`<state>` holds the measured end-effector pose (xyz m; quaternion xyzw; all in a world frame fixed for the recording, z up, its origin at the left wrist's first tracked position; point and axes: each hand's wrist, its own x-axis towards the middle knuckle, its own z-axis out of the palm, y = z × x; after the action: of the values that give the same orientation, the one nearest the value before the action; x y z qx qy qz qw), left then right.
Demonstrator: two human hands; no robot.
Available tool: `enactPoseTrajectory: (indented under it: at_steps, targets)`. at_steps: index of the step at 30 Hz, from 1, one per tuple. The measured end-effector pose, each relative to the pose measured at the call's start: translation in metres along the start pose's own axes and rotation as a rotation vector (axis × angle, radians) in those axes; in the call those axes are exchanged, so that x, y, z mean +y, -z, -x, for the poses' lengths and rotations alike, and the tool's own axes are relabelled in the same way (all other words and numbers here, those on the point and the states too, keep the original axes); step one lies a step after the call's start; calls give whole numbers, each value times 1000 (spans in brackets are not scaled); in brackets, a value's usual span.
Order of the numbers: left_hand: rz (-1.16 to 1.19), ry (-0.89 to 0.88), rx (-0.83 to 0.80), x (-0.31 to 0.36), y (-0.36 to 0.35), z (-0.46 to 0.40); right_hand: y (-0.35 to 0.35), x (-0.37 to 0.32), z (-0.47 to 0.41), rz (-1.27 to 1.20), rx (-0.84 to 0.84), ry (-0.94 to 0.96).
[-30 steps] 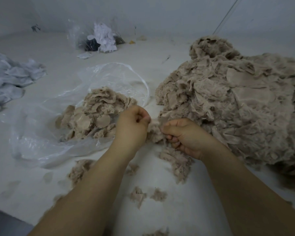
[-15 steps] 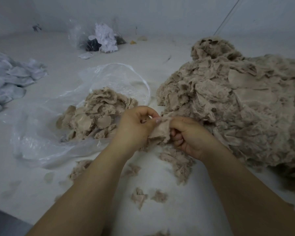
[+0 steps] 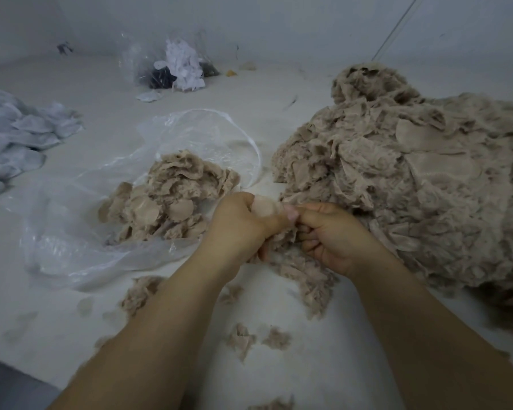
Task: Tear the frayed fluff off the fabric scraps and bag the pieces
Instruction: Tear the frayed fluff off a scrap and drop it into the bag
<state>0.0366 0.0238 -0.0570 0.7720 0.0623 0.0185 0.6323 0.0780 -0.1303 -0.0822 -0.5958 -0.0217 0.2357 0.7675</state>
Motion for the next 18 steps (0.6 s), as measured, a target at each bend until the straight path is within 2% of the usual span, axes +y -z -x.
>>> enactPoseTrajectory:
  at_steps: [4, 8, 15, 18]
  targets:
    - [-61, 28, -87, 2, 2, 1, 0, -2, 1, -1, -23, -9]
    - [-89, 54, -144, 8, 3, 3, -3, -2, 6, 146, -65, 29]
    - [37, 173, -155, 3, 11, 3, -6, -2, 5, 9, 4, 13]
    - [18, 167, -283, 1, 21, 6, -4, -3, 4, -38, 43, 4]
